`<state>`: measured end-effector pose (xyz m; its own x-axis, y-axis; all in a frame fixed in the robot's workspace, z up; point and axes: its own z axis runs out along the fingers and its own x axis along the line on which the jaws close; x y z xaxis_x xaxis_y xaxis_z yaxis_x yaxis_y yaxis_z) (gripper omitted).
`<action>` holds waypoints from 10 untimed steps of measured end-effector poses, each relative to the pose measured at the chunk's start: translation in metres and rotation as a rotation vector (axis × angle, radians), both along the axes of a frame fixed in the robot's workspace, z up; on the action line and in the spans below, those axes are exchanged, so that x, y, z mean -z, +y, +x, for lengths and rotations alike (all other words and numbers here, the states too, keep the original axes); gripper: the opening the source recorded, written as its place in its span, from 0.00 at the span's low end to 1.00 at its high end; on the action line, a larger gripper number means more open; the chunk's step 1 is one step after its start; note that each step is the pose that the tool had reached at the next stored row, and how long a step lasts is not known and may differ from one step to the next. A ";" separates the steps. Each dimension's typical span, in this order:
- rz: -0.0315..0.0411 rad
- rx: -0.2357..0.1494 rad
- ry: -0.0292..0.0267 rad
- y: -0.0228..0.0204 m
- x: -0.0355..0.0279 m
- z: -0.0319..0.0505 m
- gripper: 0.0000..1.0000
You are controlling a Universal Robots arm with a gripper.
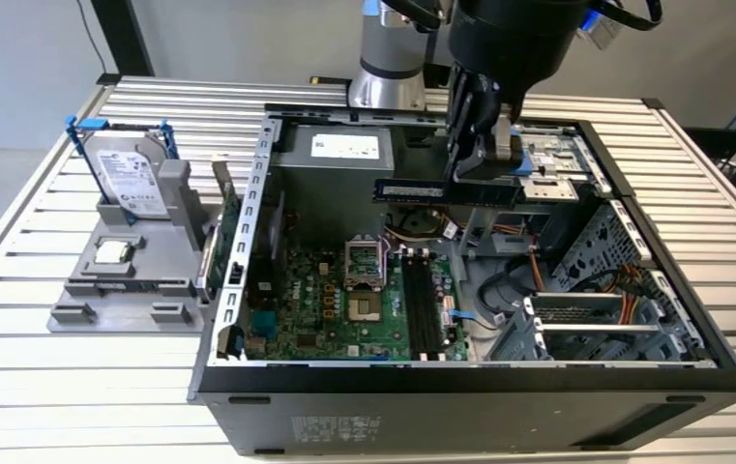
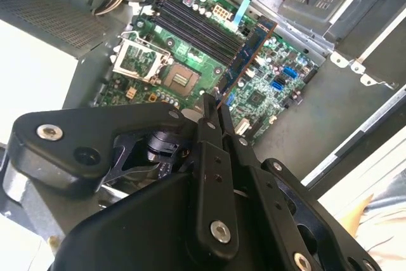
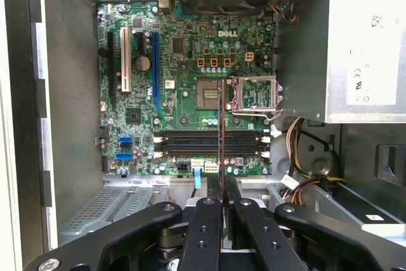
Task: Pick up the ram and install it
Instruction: 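Pick up the ram and move it above insertion slot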
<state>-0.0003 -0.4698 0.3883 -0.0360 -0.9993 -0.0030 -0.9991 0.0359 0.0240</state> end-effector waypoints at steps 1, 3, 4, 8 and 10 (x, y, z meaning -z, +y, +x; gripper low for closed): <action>-0.0001 0.013 0.0000 0.0000 0.0000 0.0000 0.00; -0.0001 0.046 0.0000 0.0000 0.0001 0.0000 0.00; -0.0001 0.063 0.0000 0.0000 0.0002 0.0000 0.00; 0.0000 0.132 0.0000 0.0000 0.0005 0.0000 0.00; -0.0001 0.167 0.0001 0.0000 0.0006 0.0000 0.00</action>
